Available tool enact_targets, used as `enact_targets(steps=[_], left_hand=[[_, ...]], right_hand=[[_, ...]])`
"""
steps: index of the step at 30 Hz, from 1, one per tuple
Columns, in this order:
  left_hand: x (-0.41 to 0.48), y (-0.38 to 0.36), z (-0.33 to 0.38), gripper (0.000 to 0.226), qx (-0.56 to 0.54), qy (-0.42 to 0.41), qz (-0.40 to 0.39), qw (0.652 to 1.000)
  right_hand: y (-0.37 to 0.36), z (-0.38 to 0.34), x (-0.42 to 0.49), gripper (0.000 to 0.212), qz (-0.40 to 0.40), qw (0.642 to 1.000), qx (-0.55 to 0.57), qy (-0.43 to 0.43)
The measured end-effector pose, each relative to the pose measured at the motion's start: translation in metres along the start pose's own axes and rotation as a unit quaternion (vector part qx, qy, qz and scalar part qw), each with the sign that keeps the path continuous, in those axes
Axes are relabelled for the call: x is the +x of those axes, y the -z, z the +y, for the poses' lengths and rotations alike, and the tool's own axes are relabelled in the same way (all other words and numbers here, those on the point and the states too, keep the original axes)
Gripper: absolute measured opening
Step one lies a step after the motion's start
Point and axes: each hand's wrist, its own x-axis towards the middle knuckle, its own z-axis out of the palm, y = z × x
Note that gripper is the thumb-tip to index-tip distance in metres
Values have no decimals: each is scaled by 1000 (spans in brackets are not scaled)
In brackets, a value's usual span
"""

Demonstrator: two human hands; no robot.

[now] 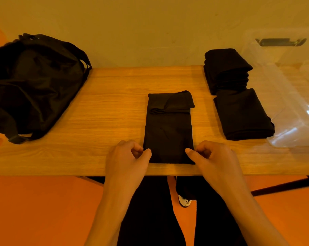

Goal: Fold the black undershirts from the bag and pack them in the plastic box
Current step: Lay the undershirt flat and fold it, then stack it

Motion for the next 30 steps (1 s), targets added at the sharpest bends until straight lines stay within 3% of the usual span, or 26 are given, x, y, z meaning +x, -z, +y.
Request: enact_targets(steps=[5, 8, 10, 11, 13, 14, 17, 20, 24, 27, 30], left_hand=[[2, -3, 1, 18, 34, -8, 11, 999], [1, -6, -1, 17, 26, -36, 67, 997], [0, -6, -3, 29, 55, -156, 102, 981], [2, -6, -3, 35, 86, -235, 74, 965], [9, -6, -6, 49, 174, -370, -27, 912], [13, -6, -6, 55, 215, -395, -70, 891], [27, -10, -13, 69, 305, -361, -139, 870], [32, -12, -20, 72, 327, -354, -130, 867], [34, -3, -23, 80, 232, -328, -133, 906], [54, 7, -16, 68, 83, -316, -112, 938], [95, 10, -4, 48, 89, -367, -44, 925]], right_hand=[[1, -1, 1, 21, 3, 1000, -8, -7], [-3, 1, -1, 21, 31, 997, -67, 12], [-6, 2, -1, 27, 119, 979, -135, 92], [-8, 2, 1, 33, 147, 963, -172, 146], [-11, 3, 9, 48, 116, 937, -226, 240], [-12, 4, 14, 53, 71, 927, -255, 265], [-12, 12, 27, 69, -44, 910, -316, 264], [-9, 17, 29, 73, -67, 909, -331, 243], [-5, 12, 26, 74, -77, 927, -290, 226], [7, 1, 42, 63, 23, 941, -225, 251], [18, -11, 79, 50, 109, 921, -245, 281]])
